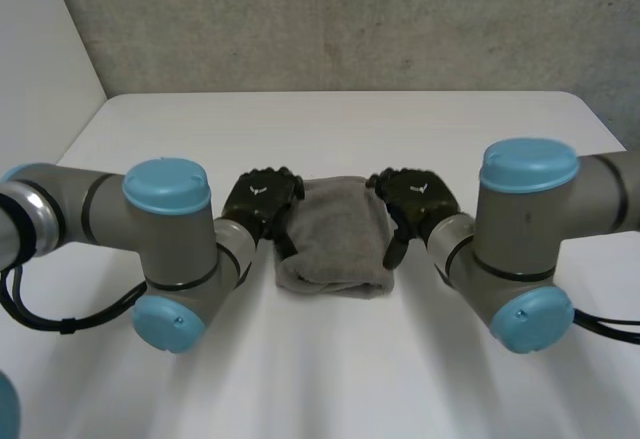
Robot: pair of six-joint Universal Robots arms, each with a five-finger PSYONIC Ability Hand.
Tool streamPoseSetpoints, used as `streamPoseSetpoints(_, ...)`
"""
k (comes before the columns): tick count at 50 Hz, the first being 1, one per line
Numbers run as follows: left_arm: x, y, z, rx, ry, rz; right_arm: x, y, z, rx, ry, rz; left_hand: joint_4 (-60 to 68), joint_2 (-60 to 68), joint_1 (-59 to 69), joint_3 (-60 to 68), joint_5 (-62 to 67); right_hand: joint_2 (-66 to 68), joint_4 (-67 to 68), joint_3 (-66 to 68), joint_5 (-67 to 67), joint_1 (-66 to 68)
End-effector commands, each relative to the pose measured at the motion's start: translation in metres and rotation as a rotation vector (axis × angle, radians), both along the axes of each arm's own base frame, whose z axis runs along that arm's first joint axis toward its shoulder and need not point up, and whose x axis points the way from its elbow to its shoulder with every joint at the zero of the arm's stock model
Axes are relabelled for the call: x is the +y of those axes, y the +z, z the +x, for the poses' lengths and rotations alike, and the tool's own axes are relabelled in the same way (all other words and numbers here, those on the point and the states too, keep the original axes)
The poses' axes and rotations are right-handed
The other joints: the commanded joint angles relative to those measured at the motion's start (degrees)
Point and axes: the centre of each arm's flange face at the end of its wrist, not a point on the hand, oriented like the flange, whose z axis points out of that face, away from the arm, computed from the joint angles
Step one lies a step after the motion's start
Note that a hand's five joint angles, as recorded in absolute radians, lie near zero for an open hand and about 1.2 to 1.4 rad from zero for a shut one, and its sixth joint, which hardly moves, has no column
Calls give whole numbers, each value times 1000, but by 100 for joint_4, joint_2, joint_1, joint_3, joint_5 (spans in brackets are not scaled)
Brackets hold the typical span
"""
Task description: Fold the towel.
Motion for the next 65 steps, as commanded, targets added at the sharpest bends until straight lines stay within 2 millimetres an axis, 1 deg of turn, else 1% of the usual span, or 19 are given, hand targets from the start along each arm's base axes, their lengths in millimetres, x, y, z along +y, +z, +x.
streamPoseSetpoints(1, -2, -14, 4, -60, 0, 2, -2, -28, 3, 16, 5, 64, -173, -76, -150, -138, 2, -350, -458, -407, -321, -312)
streamPoseSetpoints(6, -3, -11, 6, -67, 2, -10, -2, -25, 3, 11, 6, 58, -190, -93, -167, -154, -15, -350, -458, -407, -321, -312)
streamPoseSetpoints(11, -5, 8, 5, -39, 4, -46, -1, 0, 4, -18, 10, 9, -223, -127, -201, -188, -48, -350, -458, -407, -321, -312)
streamPoseSetpoints(13, -5, 27, 5, -11, 8, -83, 1, 19, 4, -45, 12, -26, -240, -143, -217, -205, -65, -350, -458, -407, -321, -312)
streamPoseSetpoints(14, -5, 27, 5, -11, 8, -83, 1, 19, 4, -45, 12, -26, -240, -144, -218, -205, -65, -350, -458, -407, -321, -312)
streamPoseSetpoints(16, -5, 36, 5, 3, 8, -102, 3, 40, 4, -70, 15, -70, -257, -160, -234, -222, -82, -350, -458, -407, -321, -312)
streamPoseSetpoints(18, -5, 57, 5, 32, 11, -144, 4, 51, 3, -84, 14, -90, -274, -177, -251, -238, -98, -350, -458, -407, -321, -312)
streamPoseSetpoints(19, -5, 58, 5, 32, 11, -145, 4, 51, 3, -84, 14, -90, -274, -177, -251, -238, -99, -350, -458, -407, -321, -312)
streamPoseSetpoints(21, -3, 79, 5, 61, 10, -188, 5, 76, 3, -110, 18, -137, -291, -194, -268, -255, -115, -350, -458, -407, -321, -312)
streamPoseSetpoints(22, -3, 79, 5, 62, 10, -188, 5, 76, 3, -110, 18, -137, -291, -194, -268, -255, -115, -350, -458, -407, -321, -312)
streamPoseSetpoints(23, -3, 90, 6, 75, 12, -210, 5, 91, 3, -125, 17, -164, -291, -194, -268, -255, -115, -350, -458, -407, -321, -312)
streamPoseSetpoints(24, -3, 90, 6, 75, 12, -210, 4, 105, 2, -136, 12, -183, -291, -194, -268, -255, -115, -350, -458, -407, -321, -312)
streamPoseSetpoints(25, -2, 102, 6, 88, 11, -231, 4, 105, 2, -136, 12, -183, -307, -211, -285, -272, -132, -350, -458, -407, -321, -312)
streamPoseSetpoints(27, 1, 122, 9, 103, 15, -256, 4, 129, -3, -147, -4, -210, -324, -227, -302, -289, -149, -350, -458, -407, -321, -312)
streamPoseSetpoints(30, 1, 129, 12, 104, 19, -259, 3, 145, -11, -143, -33, -222, -341, -244, -319, -306, -166, -350, -458, -407, -321, -312)
streamPoseSetpoints(33, -3, 138, 25, 92, 60, -249, -2, 148, -21, -130, -75, -220, -358, -261, -335, -323, -183, -350, -458, -407, -321, -312)
streamPoseSetpoints(35, -16, 145, 45, 73, 140, -238, -9, 153, -38, -109, -162, -228, -375, -278, -352, -339, -200, -350, -458, -407, -321, -312)
streamPoseSetpoints(41, -25, 156, 58, 75, 204, -241, -22, 156, -60, -79, -278, -243, -375, -278, -352, -339, -200, -350, -458, -407, -321, -312)
streamPoseSetpoints(65, -26, 160, 62, 69, 220, -220, -24, 157, -65, -73, -290, -239, -391, -295, -369, -356, -216, -350, -458, -407, -321, -312)
